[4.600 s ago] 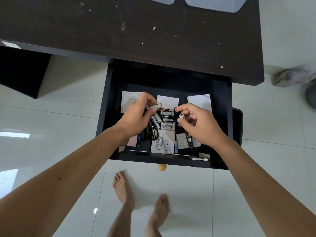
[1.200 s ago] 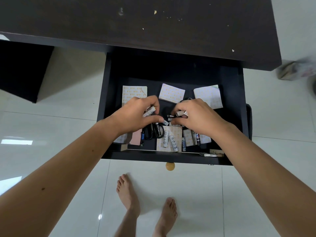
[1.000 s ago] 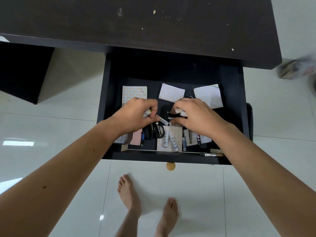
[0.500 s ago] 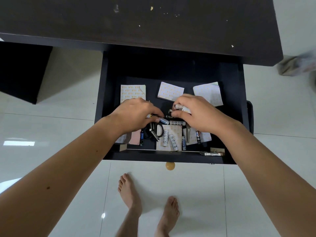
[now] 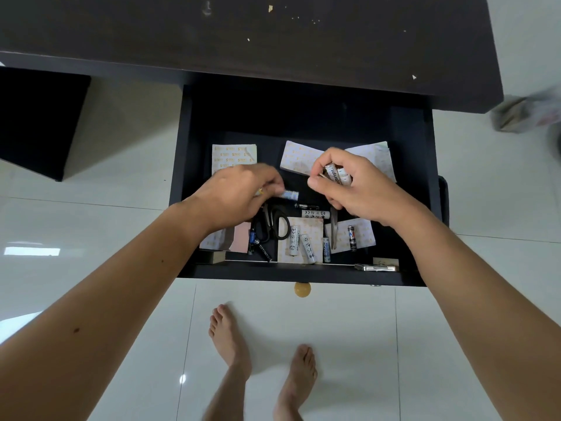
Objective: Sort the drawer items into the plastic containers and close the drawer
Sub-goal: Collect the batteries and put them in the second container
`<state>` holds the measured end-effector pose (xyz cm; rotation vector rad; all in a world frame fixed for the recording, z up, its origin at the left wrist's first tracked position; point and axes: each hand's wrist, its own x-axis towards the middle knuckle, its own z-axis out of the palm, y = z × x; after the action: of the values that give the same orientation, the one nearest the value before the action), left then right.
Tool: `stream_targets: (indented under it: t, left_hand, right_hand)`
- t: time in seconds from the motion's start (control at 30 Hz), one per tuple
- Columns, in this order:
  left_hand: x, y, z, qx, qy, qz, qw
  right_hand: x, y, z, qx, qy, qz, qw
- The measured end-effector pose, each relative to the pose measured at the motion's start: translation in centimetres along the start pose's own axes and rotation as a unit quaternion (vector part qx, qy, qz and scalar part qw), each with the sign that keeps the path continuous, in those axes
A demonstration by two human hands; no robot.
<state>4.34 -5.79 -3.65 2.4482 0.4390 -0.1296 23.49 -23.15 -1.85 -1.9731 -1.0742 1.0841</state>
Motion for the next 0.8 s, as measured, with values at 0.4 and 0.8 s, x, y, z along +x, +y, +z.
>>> stream_targets:
  t: [0.4,0.8]
  left_hand:
    - [0.3,-0.2,0.2,-0.076,0.012,0.000,0.997]
    - [0.2,-0.1,0.4,-0.075,0.008,0.002,0.997]
  right_hand:
    - [0.6,0.5,1.2,-0.279,-0.066,0.007,0.958]
    - [0.8,0.4,1.5,-0.312,-0.073,-0.034,0.947]
